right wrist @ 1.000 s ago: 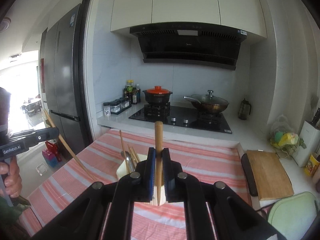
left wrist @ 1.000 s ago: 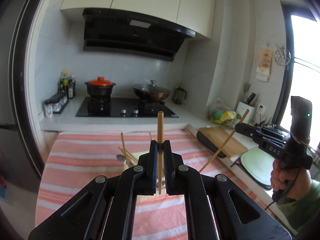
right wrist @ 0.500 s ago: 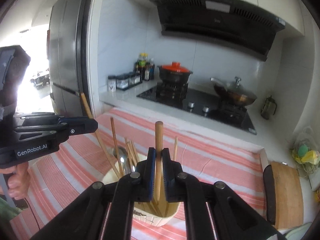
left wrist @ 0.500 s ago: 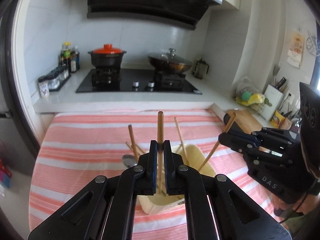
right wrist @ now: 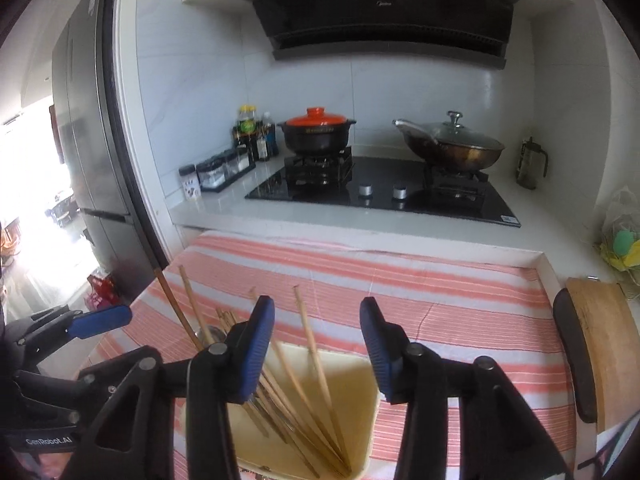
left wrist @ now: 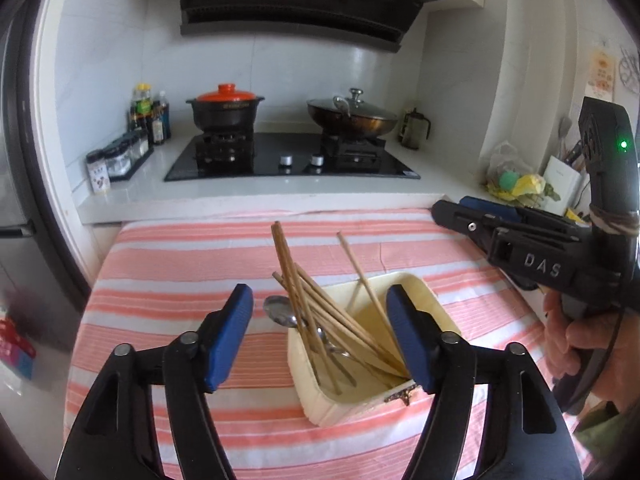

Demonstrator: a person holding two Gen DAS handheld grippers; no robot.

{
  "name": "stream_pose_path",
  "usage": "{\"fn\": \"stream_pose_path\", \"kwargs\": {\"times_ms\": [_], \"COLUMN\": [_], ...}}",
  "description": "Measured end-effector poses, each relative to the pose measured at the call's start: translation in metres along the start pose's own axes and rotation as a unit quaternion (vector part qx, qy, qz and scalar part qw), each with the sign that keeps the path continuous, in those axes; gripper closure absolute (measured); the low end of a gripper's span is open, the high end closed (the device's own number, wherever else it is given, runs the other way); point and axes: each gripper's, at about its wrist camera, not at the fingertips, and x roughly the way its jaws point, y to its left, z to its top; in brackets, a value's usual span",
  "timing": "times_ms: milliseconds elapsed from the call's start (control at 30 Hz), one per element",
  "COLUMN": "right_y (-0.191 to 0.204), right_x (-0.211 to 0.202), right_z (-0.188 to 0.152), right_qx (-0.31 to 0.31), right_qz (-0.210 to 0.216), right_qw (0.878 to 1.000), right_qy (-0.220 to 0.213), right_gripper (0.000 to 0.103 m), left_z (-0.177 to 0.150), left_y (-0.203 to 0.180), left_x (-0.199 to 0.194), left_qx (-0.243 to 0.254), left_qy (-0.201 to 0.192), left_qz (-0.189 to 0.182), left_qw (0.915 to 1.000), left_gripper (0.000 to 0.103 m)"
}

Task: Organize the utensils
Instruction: 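Open both tools to release the chopsticks and withdraw from the holder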

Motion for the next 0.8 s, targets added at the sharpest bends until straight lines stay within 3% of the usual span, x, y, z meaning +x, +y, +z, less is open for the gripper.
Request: {"fn": "stream_pose_path", "kwargs": {"times_ms": [100,167,267,367,433,567,667,800], "right_y": [-0.005,-0.006,-0.002,0.007,0.016,0.037,0.049,0.056], "right_x": [-0.042,-0.073,-0.118,-0.158,-0.182,-0.224,-0.245,-0.260], "right_z": [-0.005,-0.015,-0.039,-0.066,-0.087,-0.125,-0.151,-0.175], "right_qx": [0.005,0.007,-0.001,-0.006,-0.009,-0.012,-0.007,0.010], "right_qz": [-0.012,-0.014,-0.024,-0.032,-0.036,-0.046,-0.046,-0.048], "right_qw": [0.999,0.999,0.998,0.996,0.996,0.994,0.995,0.995], "right_qy": [-0.030,-0.046,-0.063,-0.080,-0.087,-0.099,-0.093,-0.081], "right_gripper": [0.048,0.044,0.038,0.034,0.017,0.014,0.001,0.000], "left_z": [-0.015,-0.028,-0.049,-0.071,-0.087,-0.111,-0.125,-0.139], "left_y": [-0.013,-0.026,-0.045,-0.059,-0.065,-0.076,-0.081,-0.083], "left_x": [-0.046,-0.075,-0.108,-0.135,-0.152,-0.174,-0.186,-0.196], "left_qx": [0.023,0.047,0.061,0.047,0.025,0.010,0.009,0.000], "left_qy": [-0.048,-0.077,-0.082,-0.074,-0.067,-0.047,-0.037,-0.020], "left_qz": [0.046,0.085,0.125,0.127,0.122,0.136,0.153,0.152], "left_qw": [0.9975,0.9923,0.9868,0.9881,0.9899,0.9896,0.9875,0.9881], "left_gripper": [0.001,0.001,0.000,0.000,0.000,0.001,0.001,0.001]}}
